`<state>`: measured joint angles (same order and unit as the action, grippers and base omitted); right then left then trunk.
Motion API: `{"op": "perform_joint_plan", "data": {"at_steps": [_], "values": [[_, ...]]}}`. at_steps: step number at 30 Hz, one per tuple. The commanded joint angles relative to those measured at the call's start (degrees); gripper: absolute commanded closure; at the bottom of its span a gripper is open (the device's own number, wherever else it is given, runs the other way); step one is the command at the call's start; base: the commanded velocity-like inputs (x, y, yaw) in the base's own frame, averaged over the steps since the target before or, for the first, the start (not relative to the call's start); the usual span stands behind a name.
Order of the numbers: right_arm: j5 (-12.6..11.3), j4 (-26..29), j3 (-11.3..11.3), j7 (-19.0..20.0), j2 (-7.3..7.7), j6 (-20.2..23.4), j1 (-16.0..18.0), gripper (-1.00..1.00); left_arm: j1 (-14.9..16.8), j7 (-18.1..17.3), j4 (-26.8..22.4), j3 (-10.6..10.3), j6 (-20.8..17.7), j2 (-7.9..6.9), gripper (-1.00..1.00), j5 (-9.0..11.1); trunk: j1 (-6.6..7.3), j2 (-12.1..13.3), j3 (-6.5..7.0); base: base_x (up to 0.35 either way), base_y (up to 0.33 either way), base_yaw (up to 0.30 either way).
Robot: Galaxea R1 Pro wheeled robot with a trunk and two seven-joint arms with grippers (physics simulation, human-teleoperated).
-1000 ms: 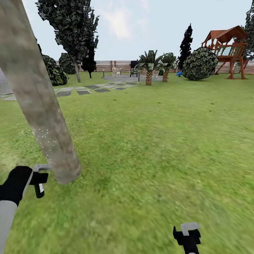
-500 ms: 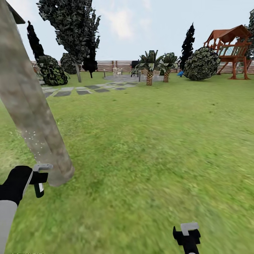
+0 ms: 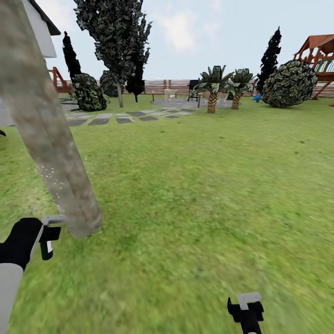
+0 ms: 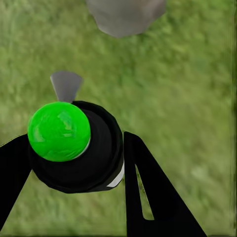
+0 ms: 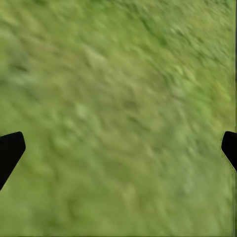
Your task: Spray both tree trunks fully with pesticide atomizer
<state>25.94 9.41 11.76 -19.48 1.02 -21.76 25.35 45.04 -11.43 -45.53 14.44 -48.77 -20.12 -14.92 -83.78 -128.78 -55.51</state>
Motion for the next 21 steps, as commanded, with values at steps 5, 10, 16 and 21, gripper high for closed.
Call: {"op": "perform_joint_plan", "data": {"at_steps": [5,10,16,21], "values": [[0.60,-0.09,0.45,-0.12,0.04,-0.22,0.05,-1.00,0.04,-0.72,-0.43,0.19,-0.27,0.07,1.00,-0.55,0.01,-0.02,-0.05,0.000,-0.272,0.004],[0.60,-0.09,0.45,-0.12,0.04,-0.17,0.05,-1.00,0.04,-0.60,-0.52,0.17,-0.27,0.08,1.00,-0.55,0.01,-0.02,-0.05,0.001,-0.272,0.000],[0.60,-0.09,0.45,-0.12,0.04,-0.13,0.05,-1.00,0.04,-0.49,-0.52,0.21,-0.27,0.08,1.00,-0.55,0.01,-0.02,-0.05,0.112,-0.269,0.000],[0.60,-0.09,0.45,-0.12,-0.03,-0.13,0.05,-1.00,0.04,-0.38,-0.52,0.15,-0.27,0.05,1.00,-0.55,0.01,-0.02,-0.05,0.150,-0.264,0.000]]}}
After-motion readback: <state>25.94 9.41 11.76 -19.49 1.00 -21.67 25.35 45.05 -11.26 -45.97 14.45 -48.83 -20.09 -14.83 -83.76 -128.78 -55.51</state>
